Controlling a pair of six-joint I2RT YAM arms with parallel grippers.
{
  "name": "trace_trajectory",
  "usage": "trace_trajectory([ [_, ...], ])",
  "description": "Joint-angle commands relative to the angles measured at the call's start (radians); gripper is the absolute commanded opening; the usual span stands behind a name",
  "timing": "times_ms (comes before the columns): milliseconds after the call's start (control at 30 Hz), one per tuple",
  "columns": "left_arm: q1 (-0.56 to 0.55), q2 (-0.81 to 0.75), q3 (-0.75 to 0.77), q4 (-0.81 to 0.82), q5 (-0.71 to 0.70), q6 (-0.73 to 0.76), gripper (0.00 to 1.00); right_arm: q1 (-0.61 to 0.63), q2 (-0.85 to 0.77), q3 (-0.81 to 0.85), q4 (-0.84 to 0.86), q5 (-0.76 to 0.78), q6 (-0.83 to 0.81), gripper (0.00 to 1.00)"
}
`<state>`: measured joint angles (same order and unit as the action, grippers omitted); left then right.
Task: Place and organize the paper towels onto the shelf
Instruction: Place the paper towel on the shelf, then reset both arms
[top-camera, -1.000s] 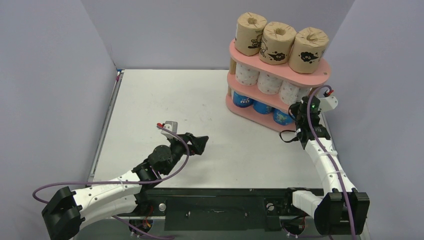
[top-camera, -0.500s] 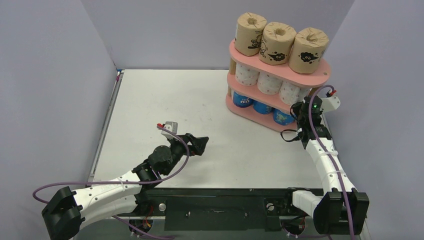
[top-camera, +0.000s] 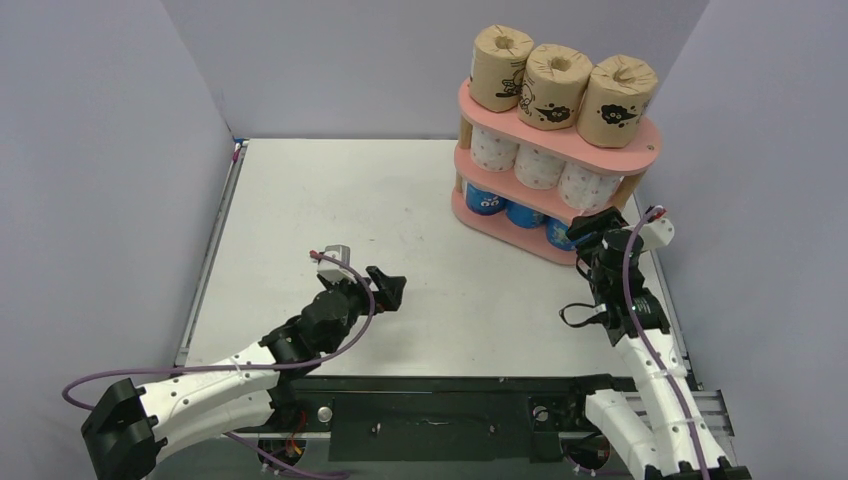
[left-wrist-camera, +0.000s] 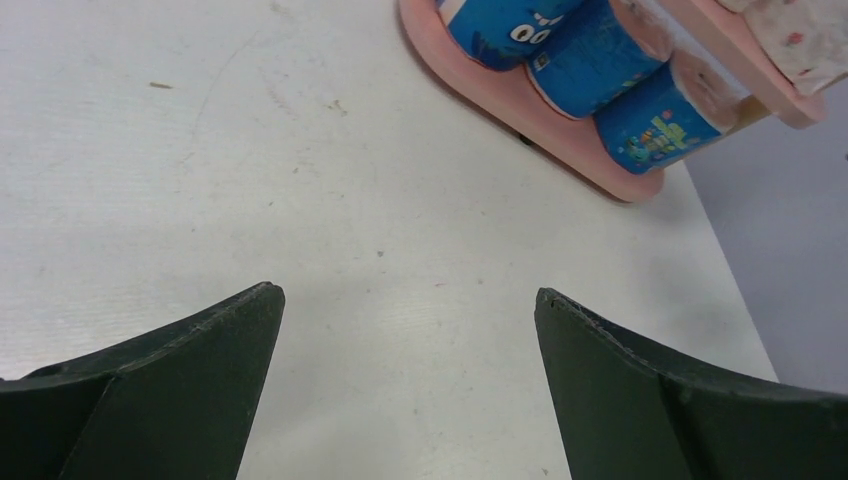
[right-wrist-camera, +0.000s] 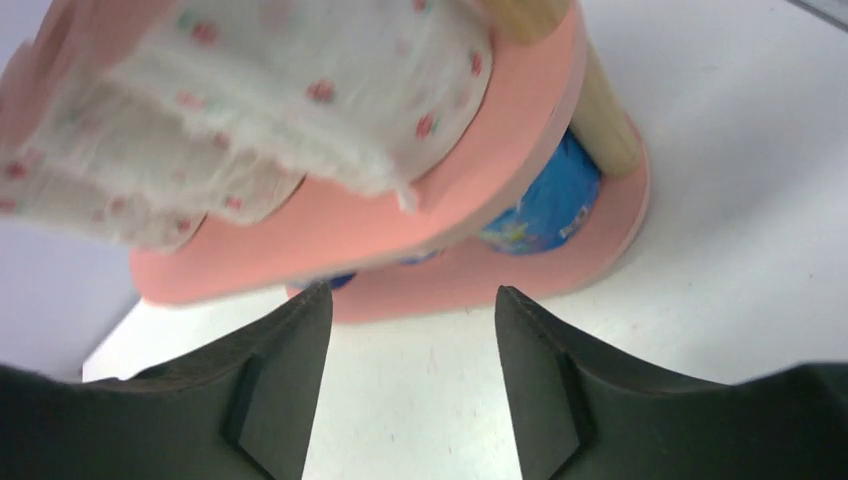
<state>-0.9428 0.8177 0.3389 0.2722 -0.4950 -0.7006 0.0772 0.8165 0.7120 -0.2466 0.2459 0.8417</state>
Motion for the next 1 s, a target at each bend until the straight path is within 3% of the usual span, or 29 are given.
trace_trajectory([
  [0, 0.002, -0.018, 0.100, -0.173, -0.109, -0.059, 0.96, 0.073, -0.143, -0.026, -0.114, 0.030, -0.058, 0.61],
  [267, 0.009, -0.043, 0.171, -0.402, -0.210, -0.142, 0.96, 0.134, -0.288, -0.022, -0.213, -0.081, -0.089, 0.78],
  [433, 0.010, -0.067, 0.223, -0.543, -0.379, -0.205, 0.96, 0.189, -0.351, -0.063, -0.175, -0.082, 0.010, 0.81],
  [567, 0.010, -0.049, 0.253, -0.548, -0.513, -0.084, 0.96, 0.195, -0.348, -0.098, -0.116, -0.059, -0.039, 0.82],
  [667, 0.014, -0.016, 0.226, -0.405, -0.598, 0.150, 0.96, 0.194, -0.280, -0.064, -0.116, -0.007, -0.109, 0.82],
  [833, 0.257, 0.067, 0.239, -0.414, -0.403, 0.168, 0.96, 0.193, -0.144, -0.041, -0.120, 0.116, -0.175, 0.83],
  [967, 0.396, 0.084, 0.213, -0.287, -0.343, 0.328, 0.96, 0.194, -0.148, -0.079, -0.041, 0.137, -0.263, 0.84],
])
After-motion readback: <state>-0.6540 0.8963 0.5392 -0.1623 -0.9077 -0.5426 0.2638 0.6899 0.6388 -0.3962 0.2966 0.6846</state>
